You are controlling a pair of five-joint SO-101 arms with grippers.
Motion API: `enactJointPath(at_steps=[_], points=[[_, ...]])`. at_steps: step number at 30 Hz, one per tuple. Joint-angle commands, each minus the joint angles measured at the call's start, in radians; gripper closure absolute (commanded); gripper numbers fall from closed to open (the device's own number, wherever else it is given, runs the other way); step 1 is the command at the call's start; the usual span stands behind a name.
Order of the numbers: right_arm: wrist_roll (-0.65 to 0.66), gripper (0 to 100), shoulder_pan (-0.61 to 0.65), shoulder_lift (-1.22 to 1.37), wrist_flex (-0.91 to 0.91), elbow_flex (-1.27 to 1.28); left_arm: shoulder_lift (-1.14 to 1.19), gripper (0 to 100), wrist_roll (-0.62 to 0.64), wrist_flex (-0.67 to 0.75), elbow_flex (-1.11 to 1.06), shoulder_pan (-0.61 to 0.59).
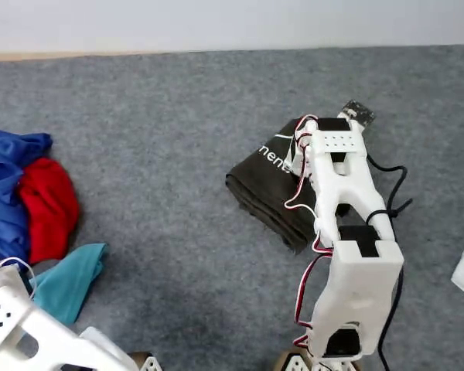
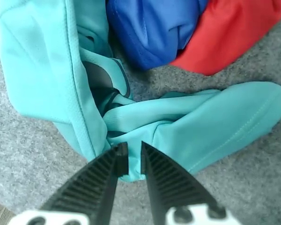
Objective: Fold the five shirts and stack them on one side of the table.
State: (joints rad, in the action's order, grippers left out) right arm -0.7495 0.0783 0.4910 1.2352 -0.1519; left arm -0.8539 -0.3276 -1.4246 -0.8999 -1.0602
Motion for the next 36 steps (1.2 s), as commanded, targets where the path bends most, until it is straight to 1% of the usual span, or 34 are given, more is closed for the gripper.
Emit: enactJointPath(at_steps=[1,9,15,19,25,27,33,36], points=[[-0.006,59.3,-0.01,0.012,-0.038,-0.012,-0.018,95,-0.008,-0.002,0.01,0.002],[-0.006,59.3,-0.01,0.068,-0.042,-0.014,-0.02,95,-0.008,-0.008,0.01,0.005],[-0.008,59.3,-0.008,0.159,-0.033,-0.078,-0.02,95,-0.008,-0.008,0.01,0.005],[-0.011,59.3,-0.01,0.223,0.038,-0.164,-0.02,95,-0.008,-0.008,0.01,0.002],[-0.014,60.2,-0.01,0.291,0.125,-0.265,-0.02,95,-0.055,-0.006,0.012,0.0],[-0.014,65.3,-0.01,0.303,0.139,-0.284,-0.02,95,-0.055,-0.005,0.012,0.0],[-0.009,90.2,-0.01,0.305,0.14,-0.287,-0.02,95,-0.055,-0.002,0.012,0.0],[-0.008,96.5,-0.01,0.305,0.14,-0.287,-0.02,95,-0.055,-0.002,0.012,0.0]])
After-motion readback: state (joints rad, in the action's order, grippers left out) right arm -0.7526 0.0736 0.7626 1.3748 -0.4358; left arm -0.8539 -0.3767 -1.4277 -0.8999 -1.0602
